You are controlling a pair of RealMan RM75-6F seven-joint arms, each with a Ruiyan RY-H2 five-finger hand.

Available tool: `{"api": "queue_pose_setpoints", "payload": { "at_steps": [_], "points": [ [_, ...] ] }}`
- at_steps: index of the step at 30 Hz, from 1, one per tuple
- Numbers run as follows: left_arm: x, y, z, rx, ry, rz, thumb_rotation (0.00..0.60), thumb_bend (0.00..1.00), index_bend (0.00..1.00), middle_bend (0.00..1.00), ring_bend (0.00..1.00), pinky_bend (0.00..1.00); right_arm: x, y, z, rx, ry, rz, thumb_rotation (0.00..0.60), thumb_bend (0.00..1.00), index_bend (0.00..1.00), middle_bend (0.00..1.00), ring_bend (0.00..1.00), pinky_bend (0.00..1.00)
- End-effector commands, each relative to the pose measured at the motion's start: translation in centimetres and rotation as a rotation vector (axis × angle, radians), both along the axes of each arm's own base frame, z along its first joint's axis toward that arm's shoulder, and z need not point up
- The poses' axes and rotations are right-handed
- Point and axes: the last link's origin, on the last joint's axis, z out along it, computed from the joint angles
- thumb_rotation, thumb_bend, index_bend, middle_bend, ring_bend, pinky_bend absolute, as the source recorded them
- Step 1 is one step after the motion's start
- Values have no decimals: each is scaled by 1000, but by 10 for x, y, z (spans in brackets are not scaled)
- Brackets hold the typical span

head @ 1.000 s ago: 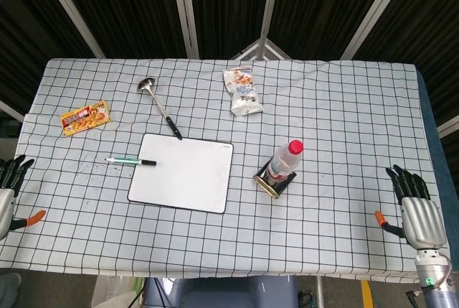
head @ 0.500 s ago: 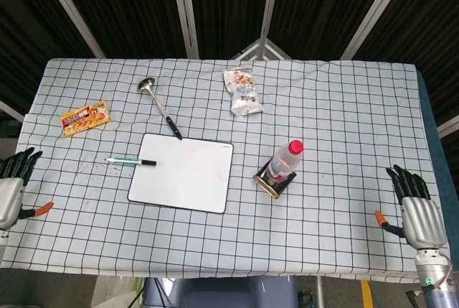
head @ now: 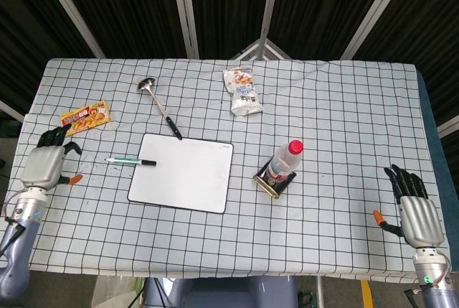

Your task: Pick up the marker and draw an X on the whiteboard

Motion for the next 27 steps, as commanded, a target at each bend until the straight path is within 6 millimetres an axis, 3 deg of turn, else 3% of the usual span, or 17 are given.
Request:
{"api": "queue_pose_setpoints", "payload": {
  "at_steps": [1,10,27],
  "points": [
    [9,20,-20,-18,8,2,600,296,437,0,0,0,0,0,0,-1,-2,0,600,312,0,0,0,0],
    [29,37,-63,-82,28,-9,600,352,462,0,0,0,-1,-1,1,3,-6,-3,600,312,0,0,0,0],
    [47,44,-105,-150,50,-1,600,428,456,0,0,0,-1,-1,1,7,-13,-4,600,313,0,0,0,0]
  ]
}}
